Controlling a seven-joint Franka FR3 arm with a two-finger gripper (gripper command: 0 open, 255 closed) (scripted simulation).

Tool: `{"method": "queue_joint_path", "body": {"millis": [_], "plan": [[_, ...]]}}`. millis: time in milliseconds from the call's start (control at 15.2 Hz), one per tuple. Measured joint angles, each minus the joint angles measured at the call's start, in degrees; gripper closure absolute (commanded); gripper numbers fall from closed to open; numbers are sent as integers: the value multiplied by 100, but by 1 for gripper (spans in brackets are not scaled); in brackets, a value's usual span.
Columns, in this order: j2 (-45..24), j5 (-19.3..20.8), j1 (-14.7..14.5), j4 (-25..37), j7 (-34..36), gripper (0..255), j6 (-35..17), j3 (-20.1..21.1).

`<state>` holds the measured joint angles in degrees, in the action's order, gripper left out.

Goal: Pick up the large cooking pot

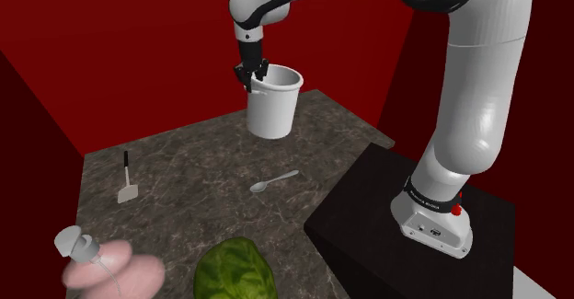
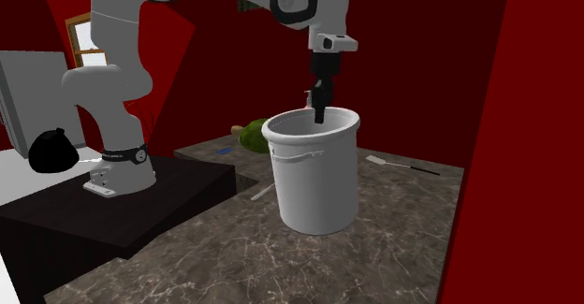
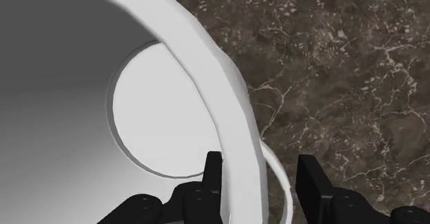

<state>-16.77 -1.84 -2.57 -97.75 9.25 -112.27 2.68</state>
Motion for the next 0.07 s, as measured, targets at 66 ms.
{"method": "queue_joint_path", "body": {"millis": [66], "plan": [[14, 0, 7, 34, -10, 255, 46, -4]]}}
